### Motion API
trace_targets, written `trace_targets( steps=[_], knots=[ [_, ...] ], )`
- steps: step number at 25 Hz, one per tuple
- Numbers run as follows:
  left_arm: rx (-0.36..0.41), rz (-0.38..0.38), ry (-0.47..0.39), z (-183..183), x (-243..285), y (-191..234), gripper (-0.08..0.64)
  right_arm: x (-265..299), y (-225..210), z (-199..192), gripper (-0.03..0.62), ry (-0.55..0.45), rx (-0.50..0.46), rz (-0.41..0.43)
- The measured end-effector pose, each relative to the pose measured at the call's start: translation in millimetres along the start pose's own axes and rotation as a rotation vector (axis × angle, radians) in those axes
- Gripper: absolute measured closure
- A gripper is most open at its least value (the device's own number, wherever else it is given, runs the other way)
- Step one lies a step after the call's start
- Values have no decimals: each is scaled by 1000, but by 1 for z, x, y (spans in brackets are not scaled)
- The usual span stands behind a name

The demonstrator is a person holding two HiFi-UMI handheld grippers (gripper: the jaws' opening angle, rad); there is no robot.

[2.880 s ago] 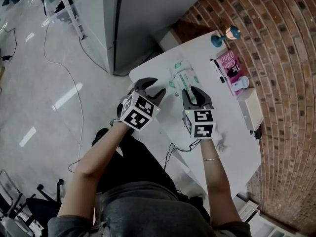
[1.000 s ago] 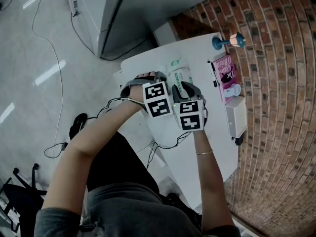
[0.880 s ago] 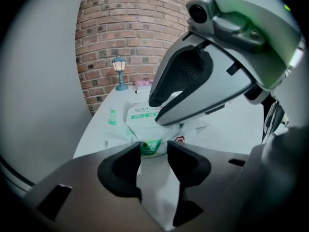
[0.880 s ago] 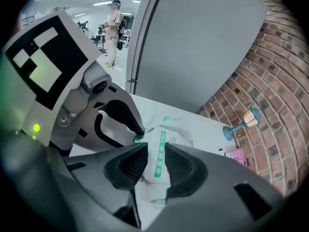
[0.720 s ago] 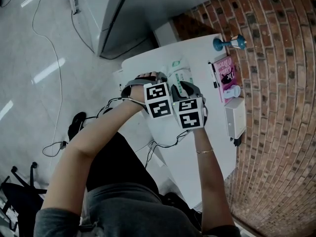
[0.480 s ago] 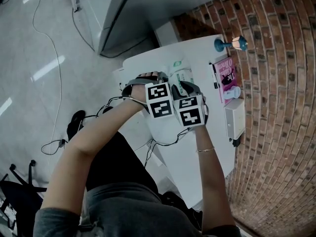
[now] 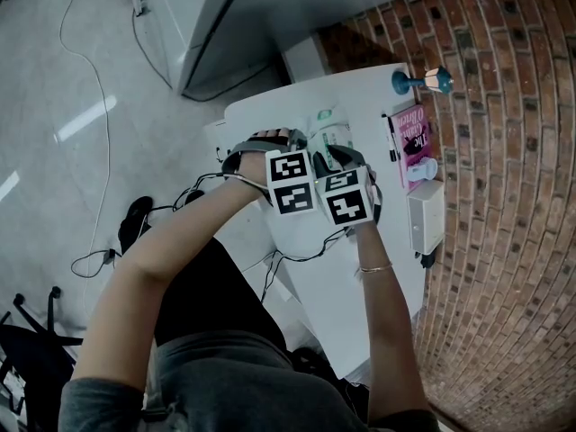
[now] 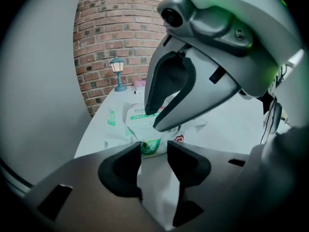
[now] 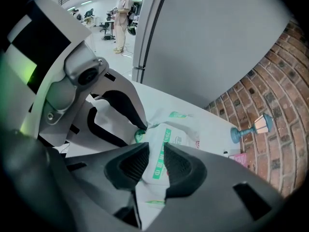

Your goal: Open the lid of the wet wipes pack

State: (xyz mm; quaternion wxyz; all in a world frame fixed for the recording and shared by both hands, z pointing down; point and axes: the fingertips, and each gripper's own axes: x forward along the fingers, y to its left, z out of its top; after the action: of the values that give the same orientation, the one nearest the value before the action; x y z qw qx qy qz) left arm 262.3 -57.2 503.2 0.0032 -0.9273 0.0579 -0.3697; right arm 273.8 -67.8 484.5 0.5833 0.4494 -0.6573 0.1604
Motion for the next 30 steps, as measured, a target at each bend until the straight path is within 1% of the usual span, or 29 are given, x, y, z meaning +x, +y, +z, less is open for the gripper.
trace_targets(
  steps=[5,8,13,19,24,30],
  knots=[
    [4,-1,0,1,0,1,382,0,-2,0,495,3,28,-11],
    [3,-7,4,1,1,0,383,-1,-3,-1,516,11,63,-20],
    [14,-5,9,0,1,-1,387,-5,-2,0,542,3,56,-22],
    [19,-15,16,1,1,-1,391,-9,-2,1,559,-6,75,-9],
    [16,-18,23,1,2,-1,396,-10,-8,2,566,-29,136,23],
    [12,-26,28,1,2,-2,405,-11,-9,1,568,-33,171,47]
  ],
)
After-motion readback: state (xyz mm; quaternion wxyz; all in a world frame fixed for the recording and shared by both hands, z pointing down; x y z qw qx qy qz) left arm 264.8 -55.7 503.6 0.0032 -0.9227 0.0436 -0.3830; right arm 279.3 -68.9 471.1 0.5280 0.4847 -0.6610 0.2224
